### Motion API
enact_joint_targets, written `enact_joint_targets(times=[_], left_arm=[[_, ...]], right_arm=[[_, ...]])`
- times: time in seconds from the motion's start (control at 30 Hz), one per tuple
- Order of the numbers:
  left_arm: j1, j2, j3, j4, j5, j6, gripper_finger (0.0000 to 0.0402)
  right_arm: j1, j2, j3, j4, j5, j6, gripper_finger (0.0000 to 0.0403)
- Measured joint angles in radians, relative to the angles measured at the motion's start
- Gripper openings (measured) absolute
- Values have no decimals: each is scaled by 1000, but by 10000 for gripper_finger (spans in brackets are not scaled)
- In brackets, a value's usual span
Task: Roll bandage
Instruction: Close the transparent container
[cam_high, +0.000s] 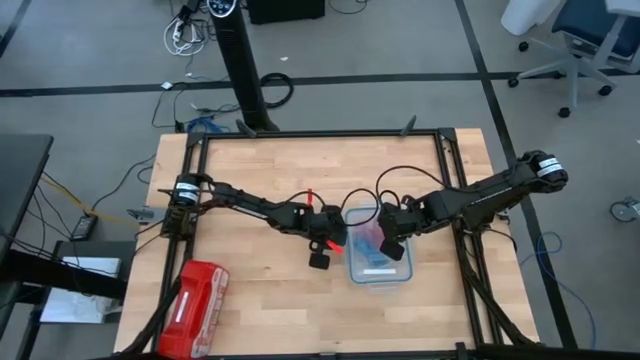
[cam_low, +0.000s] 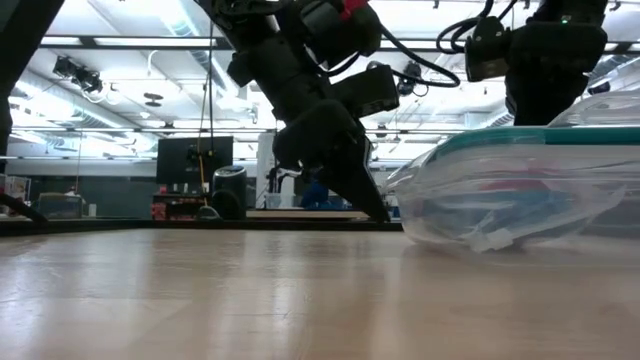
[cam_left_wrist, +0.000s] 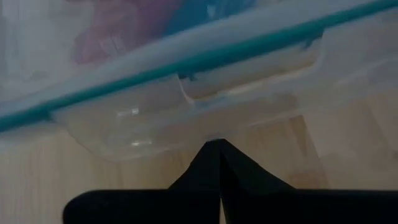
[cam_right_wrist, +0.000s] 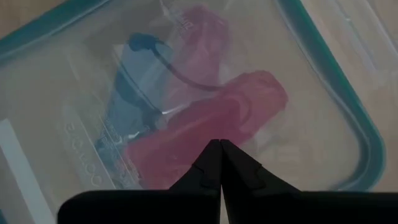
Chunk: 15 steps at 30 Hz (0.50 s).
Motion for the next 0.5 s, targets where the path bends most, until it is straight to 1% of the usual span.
enact_joint_targets(times=[0.1, 0.3, 0.5], left_arm=[[0, -1, 27, -36, 0, 5, 0], [0, -2, 128, -199, -20, 40, 0], [0, -2, 181, -316, -52, 76, 0]], right_arm=[[0, -9, 1, -6, 0, 0, 1], [0, -52, 3, -25, 2, 17, 1], [8, -111, 3, -226, 3, 143, 1]])
